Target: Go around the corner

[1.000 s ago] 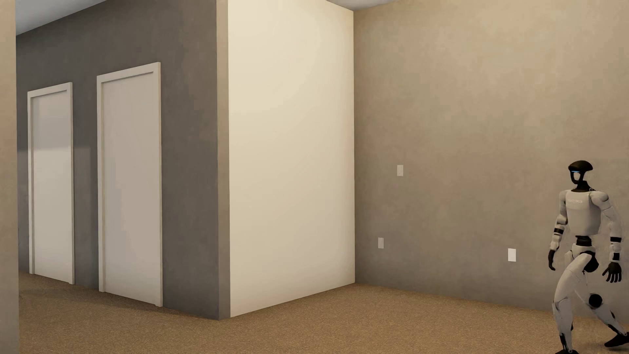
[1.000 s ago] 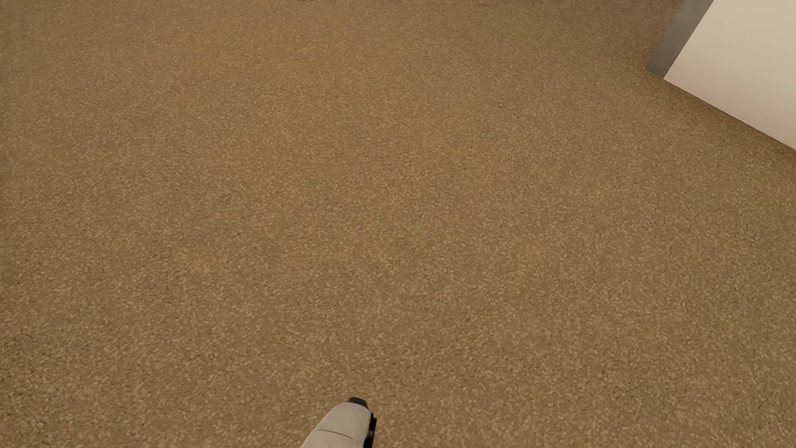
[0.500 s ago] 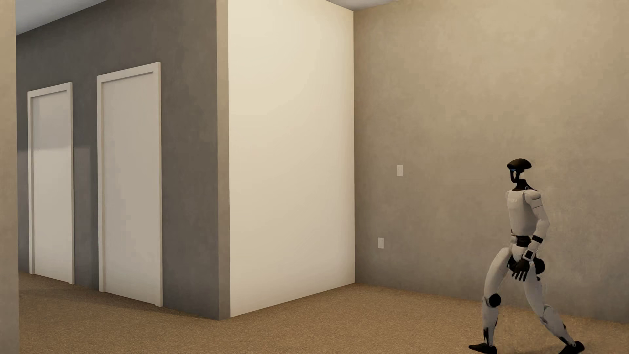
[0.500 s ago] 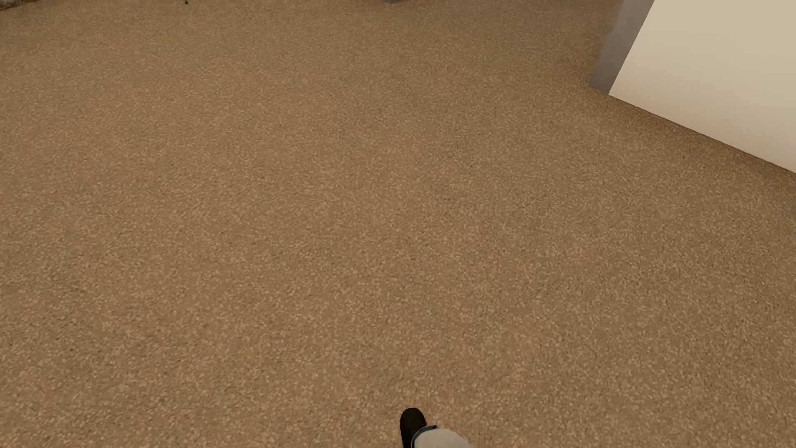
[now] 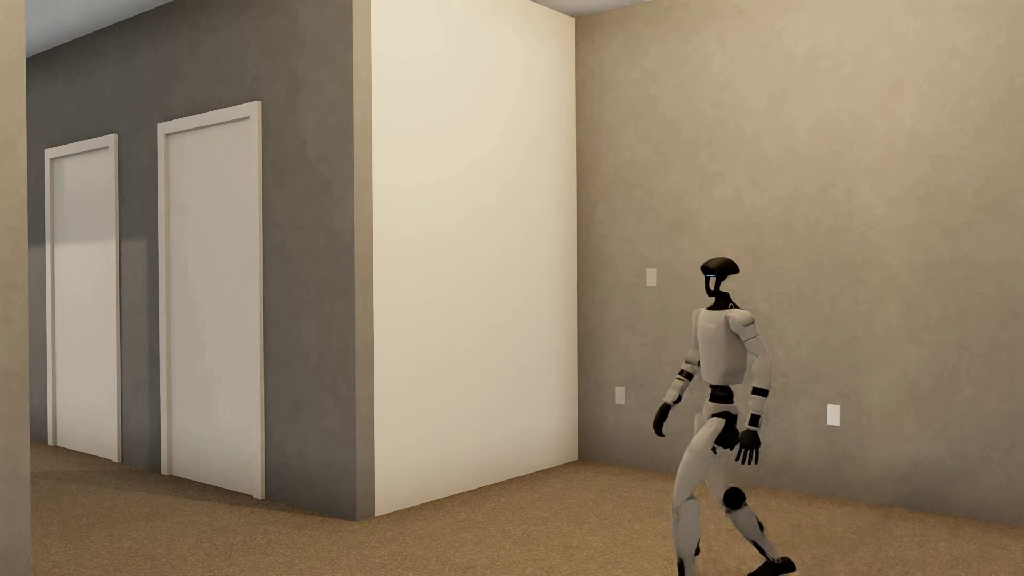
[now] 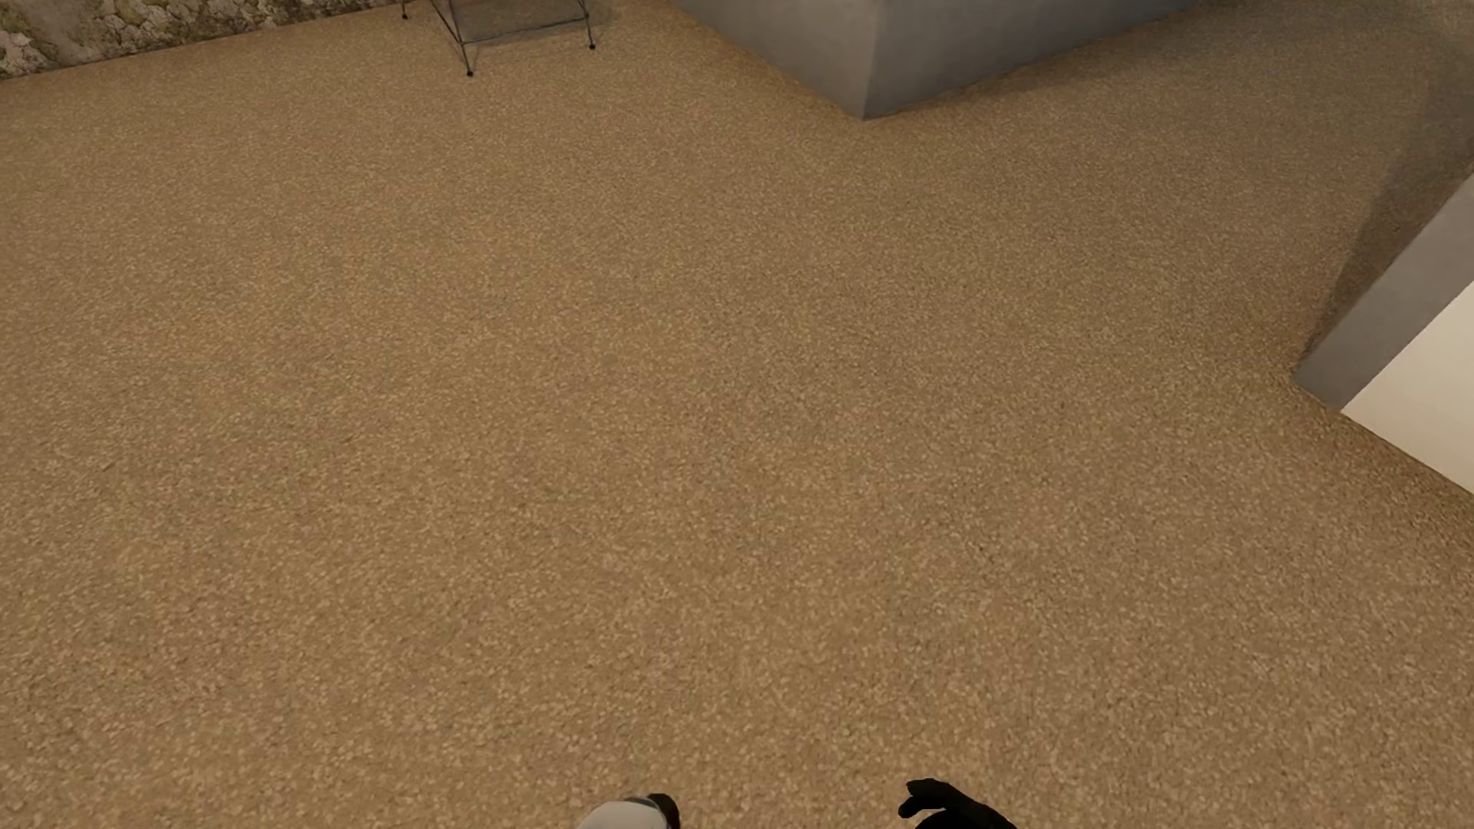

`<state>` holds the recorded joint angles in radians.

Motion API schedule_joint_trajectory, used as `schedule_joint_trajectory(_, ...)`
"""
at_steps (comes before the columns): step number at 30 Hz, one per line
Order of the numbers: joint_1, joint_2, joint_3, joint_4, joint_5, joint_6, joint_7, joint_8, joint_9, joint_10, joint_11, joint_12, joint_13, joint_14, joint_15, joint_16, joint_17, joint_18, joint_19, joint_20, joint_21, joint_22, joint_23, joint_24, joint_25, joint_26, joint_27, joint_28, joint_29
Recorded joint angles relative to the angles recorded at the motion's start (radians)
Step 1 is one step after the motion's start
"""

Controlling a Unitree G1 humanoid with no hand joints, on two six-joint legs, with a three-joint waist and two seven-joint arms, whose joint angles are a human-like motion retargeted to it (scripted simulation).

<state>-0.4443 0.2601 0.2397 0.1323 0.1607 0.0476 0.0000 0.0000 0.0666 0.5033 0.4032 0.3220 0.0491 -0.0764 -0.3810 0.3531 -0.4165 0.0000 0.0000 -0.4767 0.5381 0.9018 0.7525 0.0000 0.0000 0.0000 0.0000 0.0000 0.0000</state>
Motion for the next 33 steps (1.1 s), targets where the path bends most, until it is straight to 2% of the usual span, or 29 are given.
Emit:
schedule_joint_trajectory(1, -0.019, 0.035, 0.014, 0.002, -0.004, 0.001, 0.0, 0.0, -0.004, -0.008, 0.009, -0.002, -0.011, -0.019, 0.025, -0.002, -0.007, 0.0, 0.0, -0.009, -0.012, 0.022, -0.009, 0.0, 0.0, 0.0, 0.0, 0.0, 0.0)
schedule_joint_trajectory(2, -0.03, 0.073, 0.033, -0.02, -0.033, -0.015, 0.0, 0.0, 0.002, 0.064, 0.049, 0.005, 0.0, -0.055, 0.078, -0.003, -0.006, 0.0, 0.0, 0.0, -0.019, 0.032, -0.028, 0.0, 0.0, 0.0, 0.0, 0.0, 0.0)
schedule_joint_trajectory(3, -0.014, 0.098, 0.05, -0.039, -0.058, -0.022, 0.0, 0.0, -0.005, 0.137, 0.12, 0.007, 0.032, -0.02, 0.168, -0.001, 0.004, 0.0, 0.0, -0.025, -0.042, 0.061, -0.035, 0.0, 0.0, 0.0, 0.0, 0.0, 0.0)
schedule_joint_trajectory(4, -0.037, 0.045, 0.054, -0.056, -0.085, -0.042, 0.0, 0.0, -0.03, 0.22, 0.269, 0.012, 0.06, 0.008, 0.319, -0.007, 0.034, 0.0, 0.0, -0.016, -0.067, 0.087, -0.007, 0.0, 0.0, 0.0, 0.0, 0.0, 0.0)
schedule_joint_trajectory(5, 0.009, -0.015, 0.042, -0.097, -0.121, -0.061, 0.0, 0.0, -0.019, 0.289, 0.481, 0.015, 0.091, -0.036, 0.467, -0.014, 0.059, 0.0, 0.0, -0.004, -0.067, 0.115, 0.031, 0.0, 0.0, 0.0, 0.0, 0.0, 0.0)
schedule_joint_trajectory(6, 0.066, -0.129, 0.009, -0.117, -0.121, -0.058, 0.0, 0.0, -0.009, 0.293, 0.731, 0.008, 0.105, -0.085, 0.5, -0.019, 0.065, 0.0, 0.0, 0.015, -0.025, 0.117, 0.049, 0.0, 0.0, 0.0, 0.0, 0.0, 0.0)
schedule_joint_trajectory(7, 0.164, -0.253, -0.026, -0.136, -0.14, -0.07, 0.0, 0.0, 0.011, 0.256, 0.929, -0.005, 0.11, -0.118, 0.473, -0.018, 0.073, 0.0, 0.0, -0.007, 0.008, 0.111, 0.065, 0.0, 0.0, 0.0, 0.0, 0.0, 0.0)
schedule_joint_trajectory(8, 0.247, -0.369, -0.086, -0.124, -0.123, -0.053, 0.0, 0.0, 0.016, 0.21, 0.978, -0.02, 0.115, -0.128, 0.482, -0.011, 0.078, 0.0, 0.0, -0.02, 0.065, 0.092, 0.083, 0.0, 0.0, 0.0, 0.0, 0.0, 0.0)
schedule_joint_trajectory(9, 0.32, -0.455, -0.155, -0.121, -0.107, -0.035, 0.0, 0.0, 0.029, 0.165, 0.899, -0.037, 0.131, -0.131, 0.518, -0.008, 0.085, 0.0, 0.0, -0.015, 0.087, 0.066, 0.113, 0.0, 0.0, 0.0, 0.0, 0.0, 0.0)
schedule_joint_trajectory(11, 0.478, -0.584, -0.245, -0.109, -0.086, -0.009, 0.0, 0.0, 0.041, 0.064, 0.498, -0.078, 0.181, -0.151, 0.706, 0.009, 0.081, 0.0, 0.0, -0.012, 0.094, -0.008, 0.155, 0.0, 0.0, 0.0, 0.0, 0.0, 0.0)
schedule_joint_trajectory(12, 0.542, -0.618, -0.273, -0.11, -0.084, -0.002, 0.0, 0.0, 0.036, 0.029, 0.279, -0.089, 0.202, -0.164, 0.698, 0.021, 0.072, 0.0, 0.0, 0.009, 0.099, -0.068, 0.163, 0.0, 0.0, 0.0, 0.0, 0.0, 0.0)
schedule_joint_trajectory(13, 0.585, -0.639, -0.298, -0.103, -0.078, 0.002, 0.0, 0.0, 0.027, 0.018, 0.118, -0.101, 0.214, -0.187, 0.49, 0.028, 0.065, 0.0, 0.0, 0.045, 0.123, -0.112, 0.175, 0.0, 0.0, 0.0, 0.0, 0.0, 0.0)
schedule_joint_trajectory(14, 0.63, -0.657, -0.311, -0.094, -0.073, 0.008, 0.0, 0.0, 0.02, 0.02, 0.069, -0.111, 0.232, -0.207, 0.264, 0.041, 0.06, 0.0, 0.0, 0.067, 0.132, -0.145, 0.185, 0.0, 0.0, 0.0, 0.0, 0.0, 0.0)
schedule_joint_trajectory(15, 0.663, -0.68, -0.324, -0.091, -0.065, 0.017, 0.0, 0.0, 0.017, 0.037, 0.069, -0.108, 0.25, -0.214, 0.264, 0.047, 0.044, 0.0, 0.0, 0.092, 0.16, -0.159, 0.167, 0.0, 0.0, 0.0, 0.0, 0.0, 0.0)
schedule_joint_trajectory(16, 0.69, -0.693, -0.334, -0.089, -0.052, 0.022, 0.0, 0.0, 0.012, 0.075, 0.111, -0.095, 0.268, -0.181, 0.402, 0.044, 0.038, 0.0, 0.0, 0.12, 0.167, -0.161, 0.169, 0.0, 0.0, 0.0, 0.0, 0.0, 0.0)
schedule_joint_trajectory(17, 0.692, -0.681, -0.328, -0.066, -0.021, 0.041, 0.0, 0.0, 0.004, 0.169, 0.156, -0.069, 0.287, -0.083, 0.516, 0.037, 0.038, 0.0, 0.0, 0.153, 0.16, -0.158, 0.171, 0.0, 0.0, 0.0, 0.0, 0.0, 0.0)
schedule_joint_trajectory(18, 0.607, -0.666, -0.309, -0.025, 0.023, 0.063, 0.0, 0.0, -0.007, 0.381, 0.204, -0.056, 0.294, 0.07, 0.579, 0.026, 0.04, 0.0, 0.0, 0.147, 0.167, -0.118, 0.184, 0.0, 0.0, 0.0, 0.0, 0.0, 0.0)
schedule_joint_trajectory(19, 0.504, -0.618, -0.271, -0.013, 0.049, 0.067, 0.0, 0.0, -0.005, 0.614, 0.242, -0.045, 0.289, 0.12, 0.558, 0.023, 0.04, 0.0, 0.0, 0.13, 0.176, -0.078, 0.199, 0.0, 0.0, 0.0, 0.0, 0.0, 0.0)
schedule_joint_trajectory(20, 0.398, -0.531, -0.246, 0.01, 0.072, 0.089, 0.0, 0.0, 0.016, 0.777, 0.226, -0.042, 0.281, -0.002, 0.494, 0.019, 0.033, 0.0, 0.0, 0.112, 0.17, -0.051, 0.181, 0.0, 0.0, 0.0, 0.0, 0.0, 0.0)
schedule_joint_trajectory(21, 0.304, -0.424, -0.213, 0.002, 0.068, 0.086, 0.0, 0.0, 0.037, 0.812, 0.182, -0.046, 0.262, -0.1, 0.422, 0.012, 0.032, 0.0, 0.0, 0.077, 0.168, -0.028, 0.175, 0.0, 0.0, 0.0, 0.0, 0.0, 0.0)
schedule_joint_trajectory(23, 0.181, -0.256, -0.098, -0.019, 0.048, 0.056, 0.0, 0.0, 0.05, 0.582, 0.125, -0.021, 0.205, -0.167, 0.296, 0.011, 0.021, 0.0, 0.0, 0.028, 0.162, -0.003, 0.17, 0.0, 0.0, 0.0, 0.0, 0.0, 0.0)
schedule_joint_trajectory(26, 0.047, -0.082, 0.001, -0.026, 0.016, 0.005, 0.0, 0.0, 0.019, 0.056, 0.033, 0.04, 0.135, -0.08, 0.086, 0.027, 0.011, 0.0, 0.0, 0.067, 0.062, -0.007, 0.094, 0.0, 0.0, 0.0, 0.0, 0.0, 0.0)
schedule_joint_trajectory(27, 0.008, -0.032, 0.025, -0.014, 0.002, -0.008, 0.0, 0.0, 0.006, 0.004, 0.029, 0.054, 0.127, -0.055, 0.045, 0.03, 0.003, 0.0, 0.0, 0.081, 0.025, -0.001, 0.059, 0.0, 0.0, 0.0, 0.0, 0.0, 0.0)
schedule_joint_trajectory(28, -0.026, -0.008, 0.057, 0.014, 0.001, -0.028, 0.0, 0.0, -0.01, 0.034, 0.055, 0.073, 0.101, -0.052, 0.019, 0.034, -0.004, 0.0, 0.0, 0.082, 0.039, 0.006, 0.064, 0.0, 0.0, 0.0, 0.0, 0.0, 0.0)
schedule_joint_trajectory(29, -0.03, 0.039, 0.094, 0.003, -0.014, -0.051, 0.0, 0.0, -0.001, 0.124, 0.118, 0.083, 0.117, 0.004, 0.031, 0.045, 0.003, 0.0, 0.0, 0.074, 0.011, 0.019, 0.037, 0.0, 0.0, 0.0, 0.0, 0.0, 0.0)
schedule_joint_trajectory(30, -0.059, 0.015, 0.11, -0.022, -0.039, -0.084, 0.0, 0.0, -0.007, 0.24, 0.258, 0.093, 0.116, 0.038, 0.162, 0.035, 0.008, 0.0, 0.0, 0.118, -0.062, 0.034, 0.006, 0.0, 0.0, 0.0, 0.0, 0.0, 0.0)
schedule_joint_trajectory(31, -0.018, -0.039, 0.113, -0.032, -0.054, -0.115, 0.0, 0.0, 0.003, 0.308, 0.469, 0.077, 0.125, 0.004, 0.386, 0.039, 0.037, 0.0, 0.0, 0.081, -0.003, 0.078, 0.058, 0.0, 0.0, 0.0, 0.0, 0.0, 0.0)
schedule_joint_trajectory(32, 0.02, -0.13, 0.074, -0.034, -0.06, -0.117, 0.0, 0.0, 0.011, 0.342, 0.673, 0.062, 0.123, -0.046, 0.54, 0.03, 0.045, 0.0, 0.0, 0.075, 0.02, 0.104, 0.069, 0.0, 0.0, 0.0, 0.0, 0.0, 0.0)
schedule_joint_trajectory(33, 0.083, -0.232, 0.028, -0.033, -0.08, -0.119, 0.0, 0.0, 0.02, 0.332, 0.799, 0.05, 0.118, -0.08, 0.597, 0.017, 0.054, 0.0, 0.0, 0.069, 0.063, 0.114, 0.08, 0.0, 0.0, 0.0, 0.0, 0.0, 0.0)
